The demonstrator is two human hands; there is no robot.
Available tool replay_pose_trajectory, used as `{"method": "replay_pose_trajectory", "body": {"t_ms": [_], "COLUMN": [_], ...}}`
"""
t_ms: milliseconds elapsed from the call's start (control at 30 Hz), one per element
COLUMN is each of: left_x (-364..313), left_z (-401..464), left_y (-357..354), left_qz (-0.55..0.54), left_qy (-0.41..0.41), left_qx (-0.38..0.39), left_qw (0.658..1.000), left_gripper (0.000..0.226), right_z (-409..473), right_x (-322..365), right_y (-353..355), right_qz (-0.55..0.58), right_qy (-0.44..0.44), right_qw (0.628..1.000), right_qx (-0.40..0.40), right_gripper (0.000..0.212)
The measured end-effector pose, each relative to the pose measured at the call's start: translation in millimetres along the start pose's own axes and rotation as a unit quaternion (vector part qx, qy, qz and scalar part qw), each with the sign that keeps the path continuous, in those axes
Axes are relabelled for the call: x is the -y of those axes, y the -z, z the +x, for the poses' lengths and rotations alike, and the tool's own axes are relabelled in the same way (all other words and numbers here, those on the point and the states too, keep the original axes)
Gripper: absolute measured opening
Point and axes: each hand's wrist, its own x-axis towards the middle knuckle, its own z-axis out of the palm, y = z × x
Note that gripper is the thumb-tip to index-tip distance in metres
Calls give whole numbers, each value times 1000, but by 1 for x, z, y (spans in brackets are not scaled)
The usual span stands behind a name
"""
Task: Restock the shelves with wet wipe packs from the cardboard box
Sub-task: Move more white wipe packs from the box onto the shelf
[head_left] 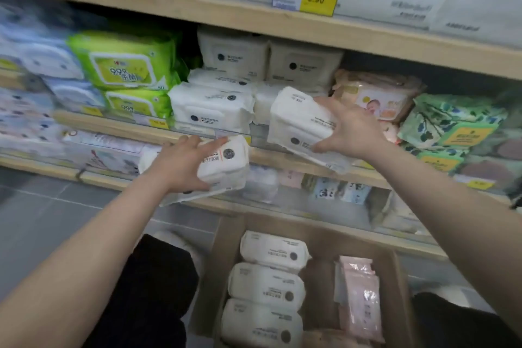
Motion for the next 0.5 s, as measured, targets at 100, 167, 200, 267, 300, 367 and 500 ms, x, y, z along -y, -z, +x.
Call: {"method": "replay_pose_trajectory", "body": {"t_ms": [100,167,200,267,300,367,500], "left_x": [21,29,33,39,41,44,43], "left_z": [3,7,9,16,19,26,34], "left_y": [-4,-6,-6,-6,-7,-9,-10], "left_qz": [-50,-57,-51,-48,-53,-65,-65], "left_qy": [36,35,31,30,31,34,24], "left_qx": [-5,-1,-1,-3,-6,-10,4], "left_qw": [998,998,998,998,998,997,998], "left_gripper": [110,110,109,108,108,108,108], "right_z": [43,67,78,96,104,116,126], "right_x": [24,33,35,40,43,45,34], "right_y": [2,1,-1,-7,-10,-15,-30], "right_qz": [-34,-69,-87,-110,-117,-129,-82], "right_qy": [27,34,37,51,63,94,112], "right_qw": [999,997,995,991,989,985,987], "right_qx": [8,26,33,51,61,70,83], "right_gripper": [97,96,95,94,94,94,96]}}
